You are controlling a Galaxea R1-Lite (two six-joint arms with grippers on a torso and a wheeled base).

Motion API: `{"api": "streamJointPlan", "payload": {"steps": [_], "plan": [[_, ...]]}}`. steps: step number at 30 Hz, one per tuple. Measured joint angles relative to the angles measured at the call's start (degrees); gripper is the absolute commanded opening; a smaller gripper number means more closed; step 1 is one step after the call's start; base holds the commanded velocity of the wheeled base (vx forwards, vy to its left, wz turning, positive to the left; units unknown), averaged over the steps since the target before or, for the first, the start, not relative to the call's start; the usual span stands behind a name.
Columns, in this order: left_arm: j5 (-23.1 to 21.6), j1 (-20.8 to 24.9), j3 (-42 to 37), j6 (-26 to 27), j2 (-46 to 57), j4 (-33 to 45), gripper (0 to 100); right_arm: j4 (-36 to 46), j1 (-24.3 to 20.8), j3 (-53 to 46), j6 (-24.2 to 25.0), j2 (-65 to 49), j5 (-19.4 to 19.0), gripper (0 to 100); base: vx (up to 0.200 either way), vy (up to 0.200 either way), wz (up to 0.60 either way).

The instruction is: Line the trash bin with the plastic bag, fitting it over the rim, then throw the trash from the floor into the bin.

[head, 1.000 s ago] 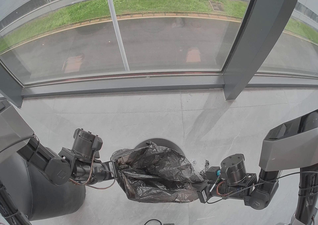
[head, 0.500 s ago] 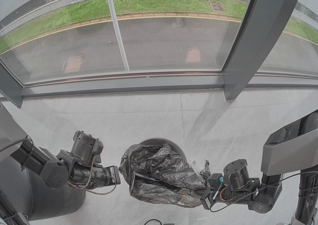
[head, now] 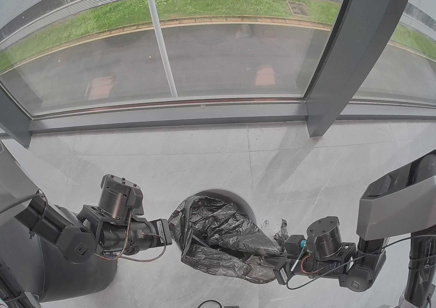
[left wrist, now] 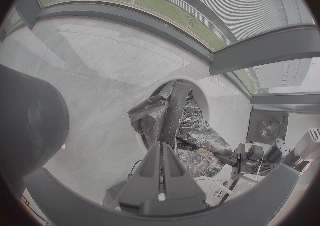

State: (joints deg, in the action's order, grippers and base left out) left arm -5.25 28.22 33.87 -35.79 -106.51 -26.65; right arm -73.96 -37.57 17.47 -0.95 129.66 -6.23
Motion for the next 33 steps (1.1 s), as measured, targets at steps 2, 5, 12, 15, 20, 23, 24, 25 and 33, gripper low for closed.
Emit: {"api": "streamJointPlan", "payload": {"steps": [2,5,12,15,20,23,24,25,33], "plan": [[0.39,0.69,-0.4,0.16,0.12,-0.45,0,-0.02,-0.05,-0.05,-0.06,0.0,0.02,0,0.0,0.0,0.0],[0.79,1.32,-0.74,0.29,0.15,-0.5,0,-0.02,-0.07,0.02,-0.11,-0.02,0.02,0,0.0,0.0,0.0],[0.85,1.95,-0.33,0.24,0.63,-0.74,0,-0.02,-0.11,0.05,-0.09,0.0,0.02,0,0.0,0.0,0.0],[0.94,1.96,-0.05,0.43,0.59,-0.55,100,-0.02,-0.13,0.11,-0.09,0.0,0.07,0,0.0,0.0,0.0],[2.46,2.04,0.33,5.19,0.5,-0.52,100,-0.02,-0.18,0.17,-0.09,-0.02,0.11,0,0.0,0.0,0.0],[5.14,2.04,0.56,11.61,0.34,-0.56,100,-0.05,-0.18,0.24,-0.09,-0.06,0.1,0,0.0,0.0,0.0],[6.34,2.01,0.74,13.35,0.26,-0.59,100,-0.02,-0.21,0.24,-0.05,-0.06,0.1,0,0.0,0.0,0.0],[8.01,2.01,1.13,14.84,0.06,-0.59,100,-0.02,-0.21,0.28,-0.05,-0.11,0.1,0,0.0,0.0,0.0],[12.73,1.77,7.08,25.43,-3.17,-0.69,100,-0.1,-0.21,0.46,0.09,-0.11,0.02,0,0.0,0.0,0.0]]}}
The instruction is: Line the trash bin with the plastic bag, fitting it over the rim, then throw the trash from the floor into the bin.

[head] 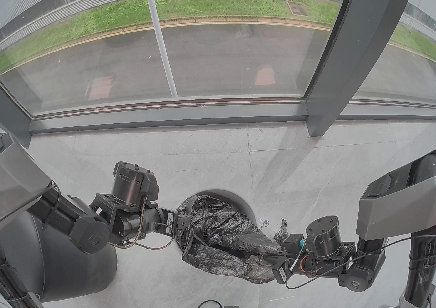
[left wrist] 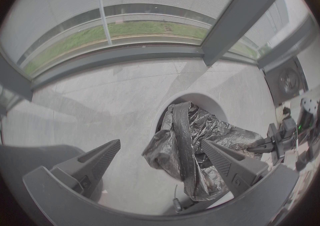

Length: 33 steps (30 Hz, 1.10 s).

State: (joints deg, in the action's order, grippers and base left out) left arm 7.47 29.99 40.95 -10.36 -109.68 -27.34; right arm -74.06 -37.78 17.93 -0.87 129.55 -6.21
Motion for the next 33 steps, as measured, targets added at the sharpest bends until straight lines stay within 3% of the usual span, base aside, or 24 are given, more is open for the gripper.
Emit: {"api": "streamJointPlan", "payload": {"steps": [8,12,17,33], "plan": [[-1.01,-1.33,4.0,12.82,-3.19,-2.43,100,-0.01,0.0,0.04,0.13,-0.04,0.05,0,0.0,0.0,0.0],[-6.24,-2.13,5.5,16.59,-4.74,-3.23,100,0.0,0.0,0.01,0.16,-0.11,0.11,0,0.0,0.0,0.0],[-10.15,-3.07,7.62,18.37,-6.74,-3.56,100,-0.01,0.0,-0.07,0.18,-0.22,0.13,0,0.0,0.0,0.0],[-10.75,-4.34,12.76,19.99,-13.25,-3.36,100,-0.09,-0.78,0.09,0.21,-0.39,0.16,0,0.0,0.0,0.0]]}}
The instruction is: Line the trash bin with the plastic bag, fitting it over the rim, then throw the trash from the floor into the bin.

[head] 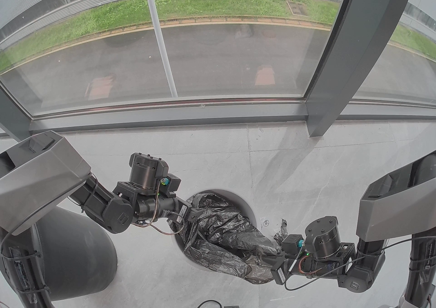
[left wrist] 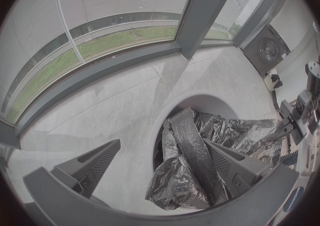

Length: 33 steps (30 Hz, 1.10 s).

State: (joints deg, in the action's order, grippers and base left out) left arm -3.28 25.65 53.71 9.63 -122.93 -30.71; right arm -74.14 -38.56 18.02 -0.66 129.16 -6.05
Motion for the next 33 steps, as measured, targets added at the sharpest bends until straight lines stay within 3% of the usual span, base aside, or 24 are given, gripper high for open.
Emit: {"api": "streamJointPlan", "payload": {"steps": [9,26,27,33], "plan": [[0.24,0.34,1.16,2.41,-2.68,-0.18,100,-0.02,-0.11,0.0,0.12,-0.05,-0.05,0,0.0,0.0,0.0],[0.28,0.28,1.9,-0.85,-3.72,0.11,100,-2.28,-0.77,0.2,0.23,0.15,0.15,0,0.0,0.0,0.0],[0.27,0.28,1.9,-1.12,-3.69,0.09,0,-2.28,-0.77,0.15,0.23,0.15,0.15,0,0.0,0.0,0.0],[0.09,0.32,1.49,-1.48,-3.15,0.09,0,-2.28,-0.74,0.0,0.17,0.11,0.17,0,0.0,0.0,0.0]]}}
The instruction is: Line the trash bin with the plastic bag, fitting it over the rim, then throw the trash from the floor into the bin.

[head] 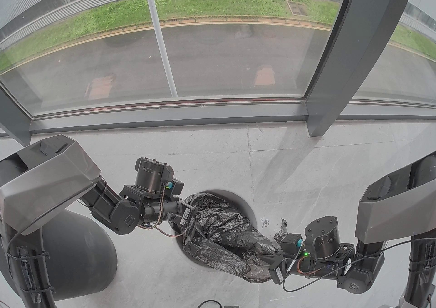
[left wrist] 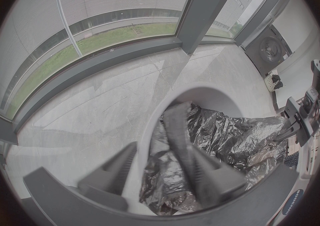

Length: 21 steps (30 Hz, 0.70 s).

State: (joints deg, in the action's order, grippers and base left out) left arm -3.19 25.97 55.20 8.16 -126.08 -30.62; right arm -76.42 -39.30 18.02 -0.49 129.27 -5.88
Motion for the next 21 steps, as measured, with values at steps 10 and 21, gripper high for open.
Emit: {"api": "streamJointPlan", "payload": {"steps": [10,21], "plan": [[-1.1,0.0,-1.54,-5.97,2.07,-0.5,0,-0.16,-0.05,-0.24,0.05,-0.39,0.0,0,0.0,0.0,0.0],[-9.74,-2.49,-8.53,-25.2,8.9,-4.57,0,-0.21,-0.16,-0.77,-0.06,-1.21,0.0,0,0.0,0.0,0.0]]}}
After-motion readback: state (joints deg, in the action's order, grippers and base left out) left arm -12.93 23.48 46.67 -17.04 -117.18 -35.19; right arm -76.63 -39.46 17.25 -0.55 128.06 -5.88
